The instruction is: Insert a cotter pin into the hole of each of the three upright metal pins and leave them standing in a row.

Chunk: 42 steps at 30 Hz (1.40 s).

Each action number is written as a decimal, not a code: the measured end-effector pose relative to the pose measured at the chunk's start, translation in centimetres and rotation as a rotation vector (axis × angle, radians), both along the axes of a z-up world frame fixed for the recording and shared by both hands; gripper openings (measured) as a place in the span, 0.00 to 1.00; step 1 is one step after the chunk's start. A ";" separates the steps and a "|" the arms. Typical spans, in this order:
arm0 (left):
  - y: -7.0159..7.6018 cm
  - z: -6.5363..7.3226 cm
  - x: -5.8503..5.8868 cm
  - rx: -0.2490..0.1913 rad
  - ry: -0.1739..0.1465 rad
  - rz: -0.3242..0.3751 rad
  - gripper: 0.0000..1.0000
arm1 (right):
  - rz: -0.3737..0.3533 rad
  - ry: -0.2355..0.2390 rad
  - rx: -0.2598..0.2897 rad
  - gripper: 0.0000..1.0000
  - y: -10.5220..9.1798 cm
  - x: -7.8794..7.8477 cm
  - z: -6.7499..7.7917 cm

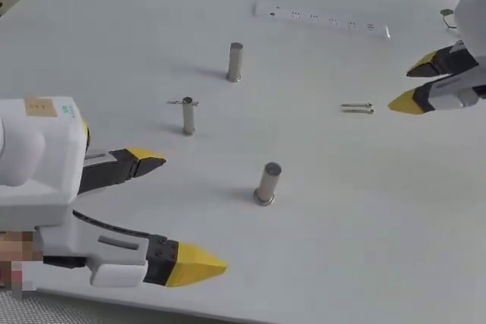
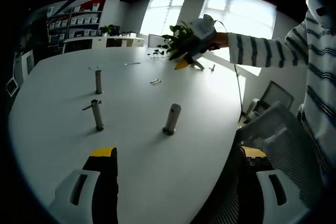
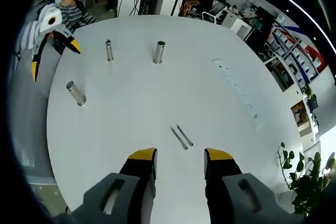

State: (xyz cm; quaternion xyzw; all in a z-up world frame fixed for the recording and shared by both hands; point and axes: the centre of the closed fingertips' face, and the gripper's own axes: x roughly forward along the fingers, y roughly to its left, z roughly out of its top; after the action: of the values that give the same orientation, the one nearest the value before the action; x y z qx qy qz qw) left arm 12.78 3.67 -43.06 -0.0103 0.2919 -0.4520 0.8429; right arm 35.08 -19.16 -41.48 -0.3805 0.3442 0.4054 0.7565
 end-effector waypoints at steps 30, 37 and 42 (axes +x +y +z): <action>-0.1 -0.7 0.3 -0.026 0.037 0.070 0.93 | 0.214 0.151 -0.200 0.02 1.4 3.4 -7.1; 0.1 -0.9 0.3 -0.034 0.049 0.089 0.93 | 0.220 0.178 -0.218 0.04 1.5 3.6 -7.7; 0.3 -1.1 0.4 -0.034 0.055 0.098 0.92 | 0.240 0.195 -0.248 0.04 1.3 3.7 -8.2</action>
State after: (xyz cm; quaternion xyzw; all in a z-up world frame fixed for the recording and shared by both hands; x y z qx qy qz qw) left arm 13.16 3.95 -44.12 -0.0512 0.3061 -0.4148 0.8554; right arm 38.76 -17.81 -49.64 -0.4678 0.4153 0.4821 0.6134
